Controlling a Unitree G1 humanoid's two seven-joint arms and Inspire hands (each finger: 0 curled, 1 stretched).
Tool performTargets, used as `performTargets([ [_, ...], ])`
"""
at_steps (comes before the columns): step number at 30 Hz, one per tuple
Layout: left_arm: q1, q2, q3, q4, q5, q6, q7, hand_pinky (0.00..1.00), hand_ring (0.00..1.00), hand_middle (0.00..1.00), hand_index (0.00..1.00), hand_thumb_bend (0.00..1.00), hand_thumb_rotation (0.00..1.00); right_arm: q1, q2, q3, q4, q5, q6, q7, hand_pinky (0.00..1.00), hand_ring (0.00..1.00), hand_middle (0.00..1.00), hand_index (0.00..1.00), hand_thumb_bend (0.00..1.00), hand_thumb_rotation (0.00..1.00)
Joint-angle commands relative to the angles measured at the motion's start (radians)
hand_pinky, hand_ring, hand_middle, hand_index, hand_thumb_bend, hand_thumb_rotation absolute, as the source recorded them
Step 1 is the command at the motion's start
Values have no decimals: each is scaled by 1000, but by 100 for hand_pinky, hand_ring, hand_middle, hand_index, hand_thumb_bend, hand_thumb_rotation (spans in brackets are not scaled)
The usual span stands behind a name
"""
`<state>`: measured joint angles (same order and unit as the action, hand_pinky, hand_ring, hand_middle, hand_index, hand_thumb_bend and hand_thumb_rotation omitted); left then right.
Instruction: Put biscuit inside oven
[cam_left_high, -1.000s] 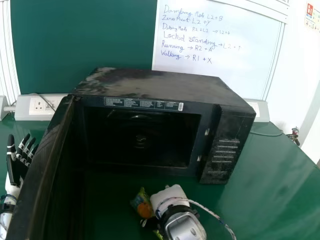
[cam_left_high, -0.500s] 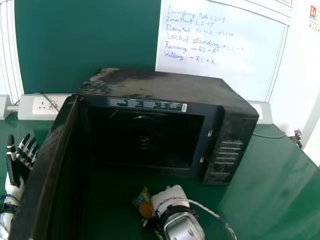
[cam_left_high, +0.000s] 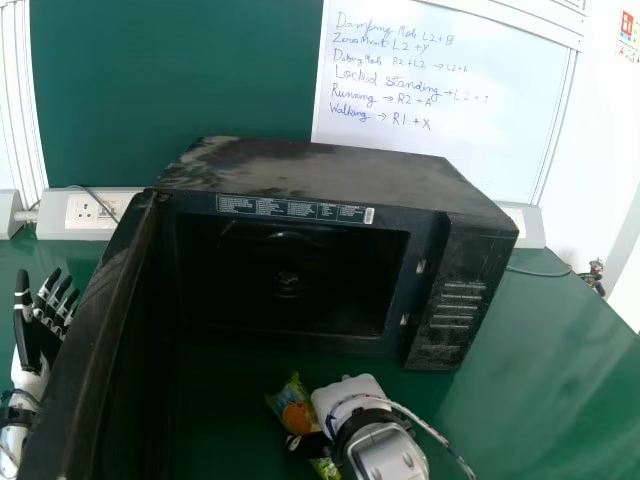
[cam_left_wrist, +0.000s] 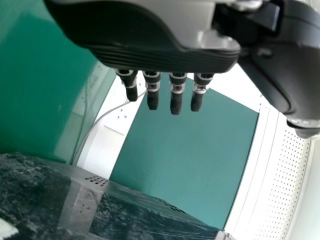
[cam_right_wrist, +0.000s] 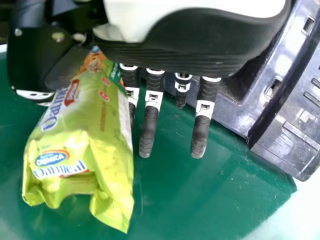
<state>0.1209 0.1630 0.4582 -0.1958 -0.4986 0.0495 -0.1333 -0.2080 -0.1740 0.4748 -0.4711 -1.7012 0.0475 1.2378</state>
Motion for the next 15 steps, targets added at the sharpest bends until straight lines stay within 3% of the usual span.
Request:
performTargets([
  [1,-1,-3,4,-17,-16,7,0,83,88,90,92,92,64,18,19,0,-2,16,11,5,42,48,55,67,73,1],
  [3,0,-2,4,-18,-17,8,2,83,88,90,92,92,64,21,21,-1,-6,17,17,-1,42,48,54,67,74,0],
  [5,1,1,3,-17,-17,9,1,83,88,90,92,93,65,23,21,0,-7,16,17,-8,41,46,50,68,60,0],
  [6,2,2,3,-17,-18,10,2,83,88,90,92,93,65,26,23,-1,-9,15,19,-12,40,46,49,67,58,0],
  [15,4,1,2,-22,-18,11,11,83,88,90,92,94,64,46,18,-21,-19,53,32,-92,38,40,48,67,57,0],
])
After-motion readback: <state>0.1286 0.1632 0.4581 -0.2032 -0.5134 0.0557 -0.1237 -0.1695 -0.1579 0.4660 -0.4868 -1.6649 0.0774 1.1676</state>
